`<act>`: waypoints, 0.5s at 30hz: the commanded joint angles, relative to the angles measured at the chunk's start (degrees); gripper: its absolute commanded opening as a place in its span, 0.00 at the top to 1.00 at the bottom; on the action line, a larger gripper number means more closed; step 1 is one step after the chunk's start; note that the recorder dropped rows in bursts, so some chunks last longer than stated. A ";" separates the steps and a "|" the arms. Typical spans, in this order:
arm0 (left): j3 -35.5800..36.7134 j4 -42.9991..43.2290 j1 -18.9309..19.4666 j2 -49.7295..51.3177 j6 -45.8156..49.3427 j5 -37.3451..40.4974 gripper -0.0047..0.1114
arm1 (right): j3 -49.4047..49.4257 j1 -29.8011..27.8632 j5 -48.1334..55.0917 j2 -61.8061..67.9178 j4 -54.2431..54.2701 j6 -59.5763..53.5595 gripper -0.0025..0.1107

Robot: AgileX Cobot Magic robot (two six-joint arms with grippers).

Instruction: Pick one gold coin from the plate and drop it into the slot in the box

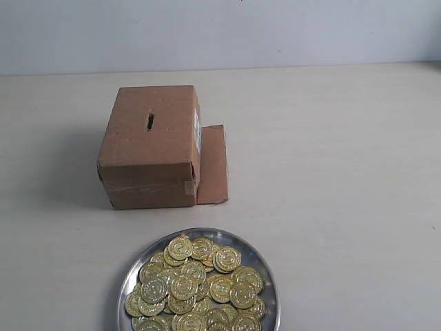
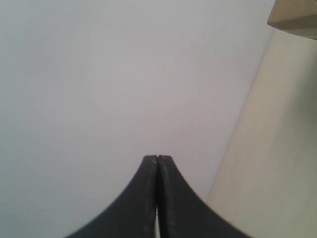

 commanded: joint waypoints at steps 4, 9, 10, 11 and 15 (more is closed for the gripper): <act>0.18 0.28 0.21 -0.22 -21.96 0.15 0.96 | 0.21 -0.29 -0.64 -0.31 0.04 -0.12 0.98; 0.18 8.70 0.21 -0.22 -71.97 -0.19 0.96 | 0.21 -0.29 -0.64 -0.31 0.04 -0.12 0.98; 0.18 10.83 0.21 -0.22 -80.05 -0.19 0.96 | 0.21 -0.29 -0.64 -0.31 0.04 -0.12 0.98; 0.18 11.78 0.21 -0.22 -85.02 -0.19 0.96 | 0.21 -0.29 -0.64 -0.31 0.04 -0.12 0.98; 0.18 12.48 0.21 -0.22 -90.87 1.11 0.96 | 0.21 -0.29 -0.64 -0.31 0.04 -0.12 0.98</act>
